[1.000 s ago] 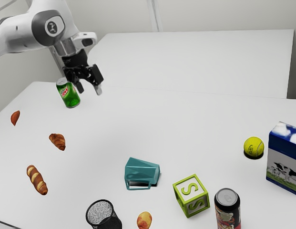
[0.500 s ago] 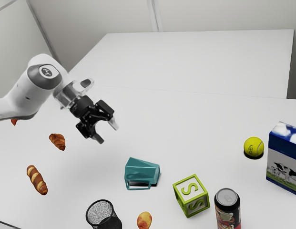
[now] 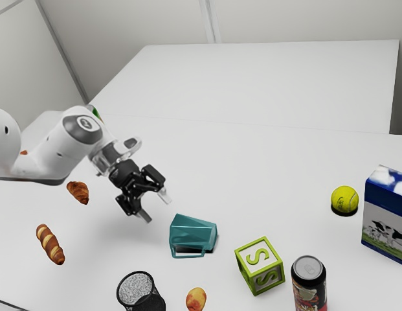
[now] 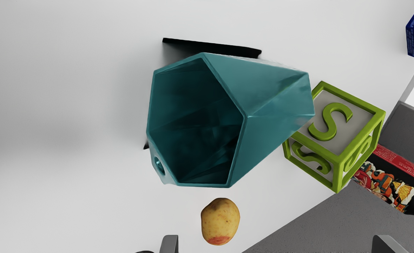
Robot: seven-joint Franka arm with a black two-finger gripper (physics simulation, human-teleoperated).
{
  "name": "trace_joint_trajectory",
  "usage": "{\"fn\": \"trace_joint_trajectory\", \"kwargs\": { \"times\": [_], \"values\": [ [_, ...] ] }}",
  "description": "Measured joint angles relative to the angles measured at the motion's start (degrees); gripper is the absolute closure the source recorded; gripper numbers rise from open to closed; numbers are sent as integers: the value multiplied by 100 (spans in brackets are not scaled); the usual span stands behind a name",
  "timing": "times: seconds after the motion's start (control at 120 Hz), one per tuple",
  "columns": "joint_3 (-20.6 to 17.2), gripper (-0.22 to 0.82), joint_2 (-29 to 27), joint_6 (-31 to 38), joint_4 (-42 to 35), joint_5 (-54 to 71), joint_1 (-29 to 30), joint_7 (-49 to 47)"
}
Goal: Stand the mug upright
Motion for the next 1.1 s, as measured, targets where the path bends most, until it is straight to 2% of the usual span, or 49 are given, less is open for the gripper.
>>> {"fn": "trace_joint_trajectory", "kwargs": {
  "times": [0.342, 0.767, 0.858, 1.1],
  "values": [
    [-138, 1, 516, 399, -138, -840, -23, 740],
    [-358, 4, 603, 693, -335, -1866, -20, 1319],
    [-420, 14, 503, 709, -365, -1950, -19, 1354],
    [-610, 56, 418, 727, -362, -2021, -14, 1330]
  ]
}}
